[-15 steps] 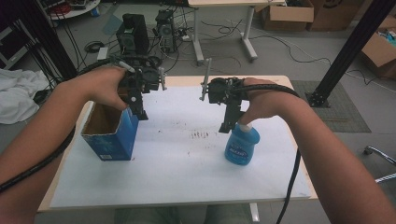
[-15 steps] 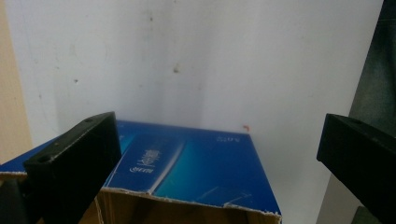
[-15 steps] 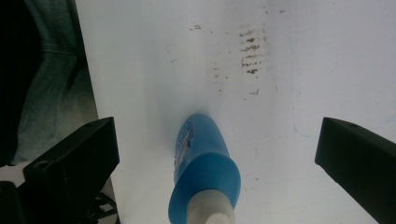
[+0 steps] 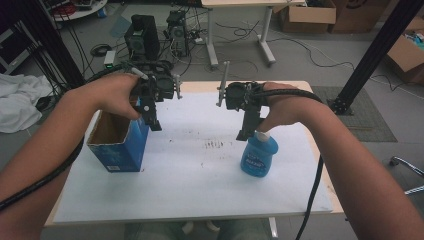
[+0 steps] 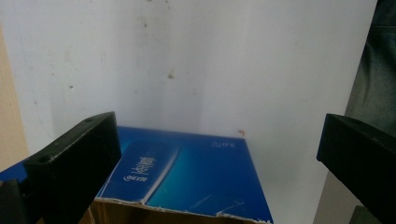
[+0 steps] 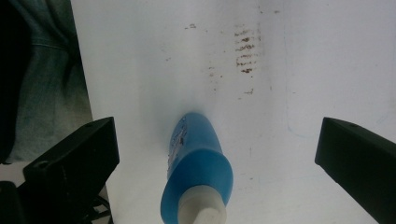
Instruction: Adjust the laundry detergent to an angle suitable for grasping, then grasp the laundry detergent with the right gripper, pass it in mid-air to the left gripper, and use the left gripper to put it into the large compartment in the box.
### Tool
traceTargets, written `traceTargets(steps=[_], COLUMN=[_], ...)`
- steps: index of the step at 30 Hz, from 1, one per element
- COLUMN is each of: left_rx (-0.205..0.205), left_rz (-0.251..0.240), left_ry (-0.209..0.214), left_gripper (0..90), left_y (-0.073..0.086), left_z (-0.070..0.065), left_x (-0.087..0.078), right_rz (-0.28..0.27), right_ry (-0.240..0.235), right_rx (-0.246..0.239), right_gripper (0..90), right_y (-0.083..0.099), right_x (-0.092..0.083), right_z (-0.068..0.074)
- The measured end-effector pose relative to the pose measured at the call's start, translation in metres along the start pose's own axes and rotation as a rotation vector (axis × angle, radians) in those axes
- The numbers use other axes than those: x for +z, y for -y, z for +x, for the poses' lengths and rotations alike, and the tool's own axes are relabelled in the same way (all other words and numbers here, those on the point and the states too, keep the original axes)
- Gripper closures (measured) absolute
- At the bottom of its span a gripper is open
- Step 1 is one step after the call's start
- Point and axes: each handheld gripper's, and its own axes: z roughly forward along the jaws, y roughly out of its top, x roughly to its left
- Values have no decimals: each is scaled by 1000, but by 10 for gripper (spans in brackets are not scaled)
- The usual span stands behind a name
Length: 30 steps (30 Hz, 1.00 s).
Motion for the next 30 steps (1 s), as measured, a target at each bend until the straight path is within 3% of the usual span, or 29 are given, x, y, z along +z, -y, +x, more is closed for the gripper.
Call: traceTargets(steps=[8,15,19,25,30], left_rx=[-6,-12,-14,-3,-16], left_rz=[-12,-16,-45,-34,-32], left_ry=[-8,-12,4,4,5], left_gripper=[1,1,1,1,1], left_y=[6,8,10,7,9], left_z=[1,-7,-8,-10,-11], left_x=[0,-2,0,1,4], right_rz=[10,19,17,13,-55], right_ry=[6,7,13,9,10], right_rx=[1,-2,5,4,23], right_gripper=[0,0,0,0,0], right_y=[-6,-6,-5,-3,4], right_x=[3,2,6,9,9], right_z=[-1,4,3,2,2])
